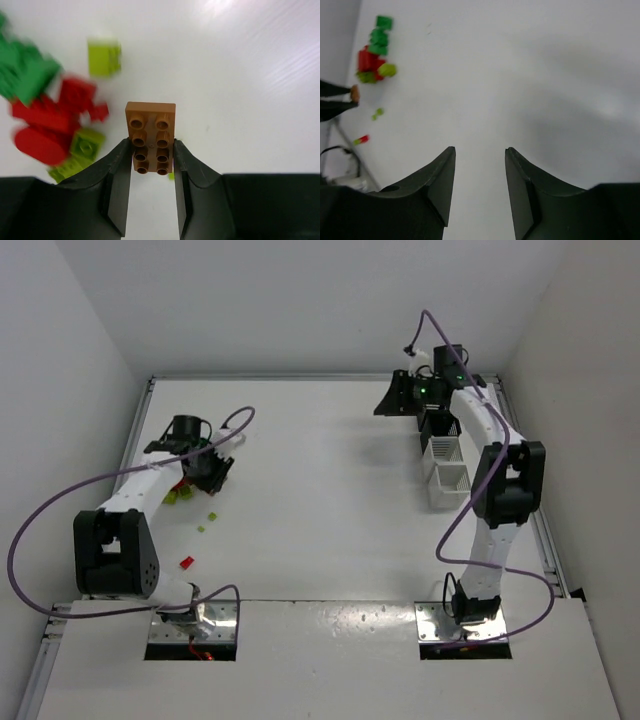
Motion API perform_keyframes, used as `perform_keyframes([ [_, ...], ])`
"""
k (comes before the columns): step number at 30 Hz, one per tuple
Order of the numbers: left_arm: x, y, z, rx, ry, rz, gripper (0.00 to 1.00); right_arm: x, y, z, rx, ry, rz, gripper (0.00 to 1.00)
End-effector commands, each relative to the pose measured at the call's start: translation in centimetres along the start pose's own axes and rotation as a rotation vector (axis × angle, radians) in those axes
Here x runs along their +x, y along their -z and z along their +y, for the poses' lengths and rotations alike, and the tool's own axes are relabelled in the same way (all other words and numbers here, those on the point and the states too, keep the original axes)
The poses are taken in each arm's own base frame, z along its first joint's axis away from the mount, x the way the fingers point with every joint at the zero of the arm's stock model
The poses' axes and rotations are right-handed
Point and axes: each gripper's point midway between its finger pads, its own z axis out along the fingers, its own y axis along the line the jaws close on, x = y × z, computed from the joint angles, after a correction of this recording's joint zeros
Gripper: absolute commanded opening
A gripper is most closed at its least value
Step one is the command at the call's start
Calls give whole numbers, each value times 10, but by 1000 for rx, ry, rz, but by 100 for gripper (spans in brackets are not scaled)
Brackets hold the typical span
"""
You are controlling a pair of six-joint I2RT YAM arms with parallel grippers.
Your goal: Sort the legos into containers by color
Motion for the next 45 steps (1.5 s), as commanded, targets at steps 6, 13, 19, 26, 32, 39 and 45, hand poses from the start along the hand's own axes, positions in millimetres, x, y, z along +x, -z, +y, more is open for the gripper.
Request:
perform_keyframes([
  [6, -137, 39, -63, 116, -82, -300, 19, 1, -43, 113, -492, -176, 53, 44],
  [13, -194, 41, -107, 168, -135, -408, 19, 8, -69, 172, -693, -204, 133, 44],
  [19, -224, 39, -130, 203, -159, -451, 19, 20, -76, 198, -770, -171, 193, 45],
  [26, -246, 39, -146, 228, -177, -472, 19, 33, -77, 201, -797, -194, 245, 45],
  [32, -261, 39, -142, 214, -168, -493, 18, 40, -75, 201, -816, -203, 270, 45],
  [39, -264, 41, -137, 183, -163, -498, 18, 48, -73, 199, -816, -220, 289, 45],
  [45, -268, 44, -129, 162, -145, -512, 18, 51, -72, 199, -830, -218, 301, 42],
])
